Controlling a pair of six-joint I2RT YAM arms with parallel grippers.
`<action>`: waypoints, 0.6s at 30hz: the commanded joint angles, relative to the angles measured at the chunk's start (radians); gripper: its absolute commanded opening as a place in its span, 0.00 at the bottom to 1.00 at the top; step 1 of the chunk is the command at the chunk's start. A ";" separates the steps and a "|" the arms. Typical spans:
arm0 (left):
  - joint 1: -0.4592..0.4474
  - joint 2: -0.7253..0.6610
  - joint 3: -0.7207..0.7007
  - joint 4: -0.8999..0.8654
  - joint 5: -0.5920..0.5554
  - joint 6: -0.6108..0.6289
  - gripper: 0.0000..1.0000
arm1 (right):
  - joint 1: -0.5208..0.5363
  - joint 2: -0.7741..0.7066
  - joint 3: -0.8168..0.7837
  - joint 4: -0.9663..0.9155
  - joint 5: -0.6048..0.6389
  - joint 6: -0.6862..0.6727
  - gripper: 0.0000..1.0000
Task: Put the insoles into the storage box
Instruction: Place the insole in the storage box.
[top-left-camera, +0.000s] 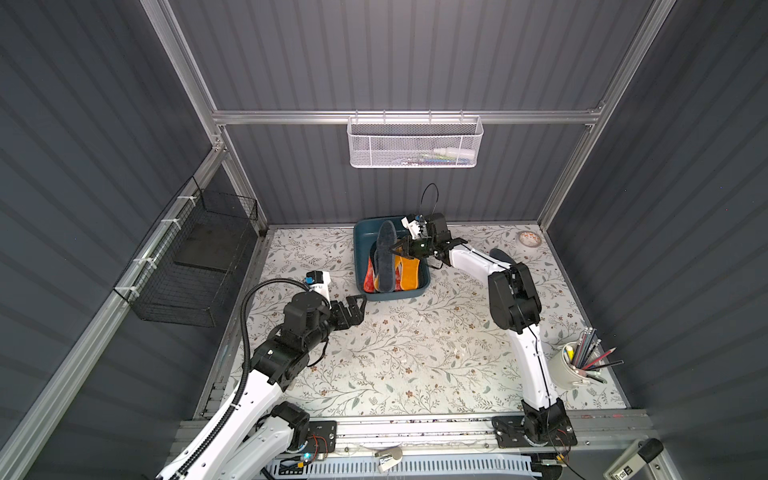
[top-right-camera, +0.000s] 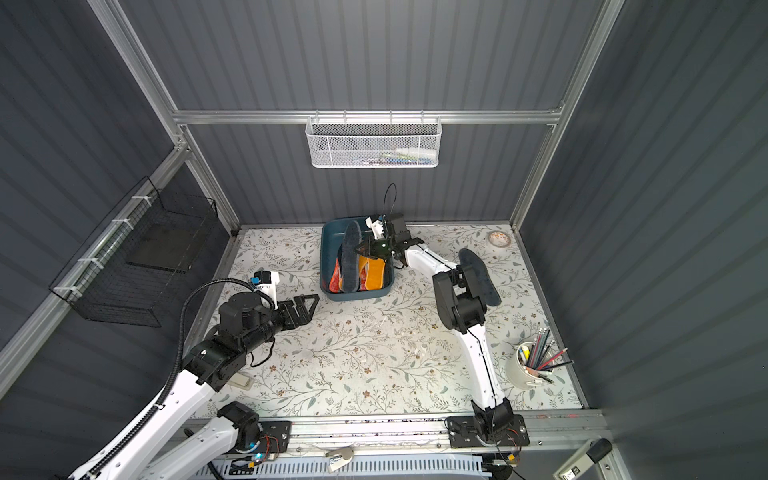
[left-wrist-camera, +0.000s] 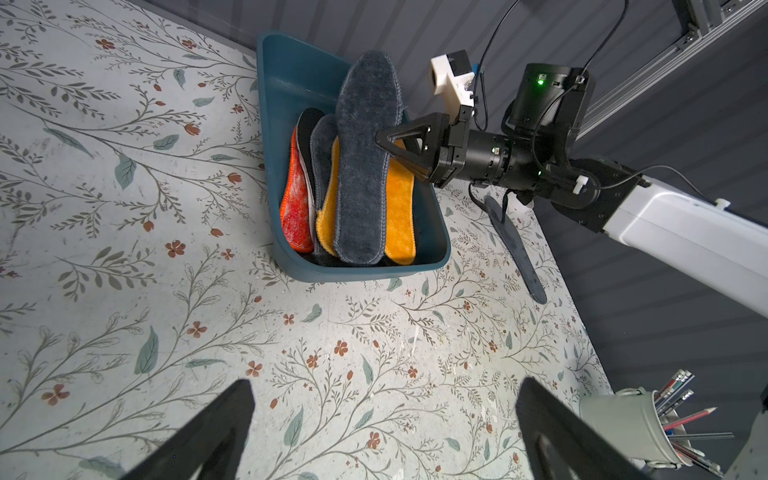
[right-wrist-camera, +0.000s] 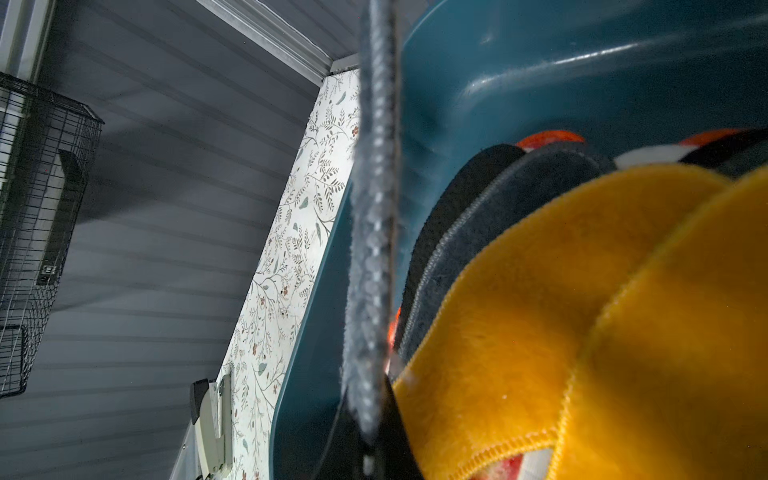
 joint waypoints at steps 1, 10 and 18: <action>0.001 -0.006 0.009 -0.018 -0.009 0.022 1.00 | 0.002 0.037 0.054 -0.077 0.009 -0.052 0.00; 0.001 -0.008 0.008 -0.019 -0.009 0.018 1.00 | 0.002 0.095 0.150 -0.172 0.038 -0.099 0.05; 0.001 -0.008 0.012 -0.024 -0.011 0.019 1.00 | 0.001 0.005 0.165 -0.248 0.154 -0.181 0.62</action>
